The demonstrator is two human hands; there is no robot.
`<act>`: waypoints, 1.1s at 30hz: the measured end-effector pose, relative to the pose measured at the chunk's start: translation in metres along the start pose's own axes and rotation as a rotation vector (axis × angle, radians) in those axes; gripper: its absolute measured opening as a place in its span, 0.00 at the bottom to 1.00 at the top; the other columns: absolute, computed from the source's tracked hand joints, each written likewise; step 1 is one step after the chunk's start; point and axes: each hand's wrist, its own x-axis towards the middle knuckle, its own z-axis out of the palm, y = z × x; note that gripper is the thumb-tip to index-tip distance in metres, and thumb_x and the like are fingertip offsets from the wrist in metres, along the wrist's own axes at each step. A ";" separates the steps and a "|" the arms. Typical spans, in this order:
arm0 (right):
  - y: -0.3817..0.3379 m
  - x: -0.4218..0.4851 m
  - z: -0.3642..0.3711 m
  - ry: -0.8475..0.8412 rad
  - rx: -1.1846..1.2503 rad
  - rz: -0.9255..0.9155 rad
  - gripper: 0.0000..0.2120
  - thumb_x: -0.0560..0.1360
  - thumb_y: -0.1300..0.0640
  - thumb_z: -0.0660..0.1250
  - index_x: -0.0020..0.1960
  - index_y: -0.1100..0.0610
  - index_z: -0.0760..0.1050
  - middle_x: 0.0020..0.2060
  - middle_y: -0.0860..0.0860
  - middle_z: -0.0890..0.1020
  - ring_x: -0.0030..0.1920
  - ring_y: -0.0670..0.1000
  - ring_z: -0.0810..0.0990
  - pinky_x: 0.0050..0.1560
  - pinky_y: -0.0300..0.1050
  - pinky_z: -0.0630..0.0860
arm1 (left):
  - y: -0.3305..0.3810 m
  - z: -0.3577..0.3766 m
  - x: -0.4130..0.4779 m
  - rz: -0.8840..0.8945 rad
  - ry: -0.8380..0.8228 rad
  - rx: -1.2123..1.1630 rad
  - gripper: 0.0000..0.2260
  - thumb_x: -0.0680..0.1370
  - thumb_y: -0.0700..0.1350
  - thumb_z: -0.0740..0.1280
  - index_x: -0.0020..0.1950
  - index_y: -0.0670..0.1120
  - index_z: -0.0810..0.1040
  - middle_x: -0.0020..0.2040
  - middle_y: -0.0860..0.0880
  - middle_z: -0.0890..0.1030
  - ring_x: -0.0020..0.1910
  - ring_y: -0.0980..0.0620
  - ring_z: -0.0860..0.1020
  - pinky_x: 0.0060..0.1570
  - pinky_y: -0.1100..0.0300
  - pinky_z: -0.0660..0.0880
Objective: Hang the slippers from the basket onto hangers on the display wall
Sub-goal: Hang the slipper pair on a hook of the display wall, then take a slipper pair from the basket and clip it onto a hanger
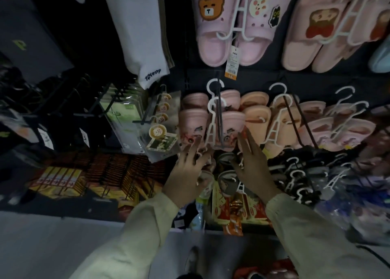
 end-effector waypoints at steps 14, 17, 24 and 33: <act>0.020 -0.194 -0.034 -0.081 0.081 -0.003 0.44 0.75 0.55 0.72 0.81 0.50 0.48 0.81 0.51 0.52 0.80 0.54 0.54 0.72 0.59 0.65 | 0.144 0.015 -0.149 -0.182 -0.100 -0.005 0.39 0.77 0.59 0.69 0.81 0.58 0.49 0.82 0.47 0.46 0.78 0.36 0.54 0.66 0.36 0.70; 0.025 -0.235 -0.039 -0.147 0.114 0.016 0.45 0.75 0.56 0.72 0.81 0.49 0.47 0.80 0.52 0.53 0.79 0.56 0.55 0.73 0.58 0.64 | 0.173 0.021 -0.189 -0.208 -0.095 0.023 0.40 0.74 0.58 0.72 0.81 0.54 0.55 0.81 0.45 0.52 0.76 0.36 0.58 0.62 0.36 0.72; 0.044 -0.317 -0.051 -0.201 0.108 0.063 0.44 0.76 0.49 0.71 0.81 0.51 0.47 0.80 0.51 0.53 0.78 0.56 0.57 0.73 0.59 0.64 | 0.217 0.019 -0.257 -0.278 -0.173 -0.018 0.38 0.78 0.61 0.65 0.81 0.59 0.48 0.82 0.50 0.43 0.79 0.39 0.50 0.70 0.37 0.65; 0.050 -0.389 -0.077 -0.172 0.064 0.118 0.40 0.75 0.47 0.69 0.80 0.48 0.52 0.78 0.53 0.60 0.76 0.58 0.62 0.71 0.64 0.64 | 0.264 0.009 -0.315 -0.339 -0.176 -0.007 0.36 0.78 0.62 0.64 0.81 0.59 0.50 0.81 0.51 0.44 0.78 0.42 0.51 0.69 0.39 0.68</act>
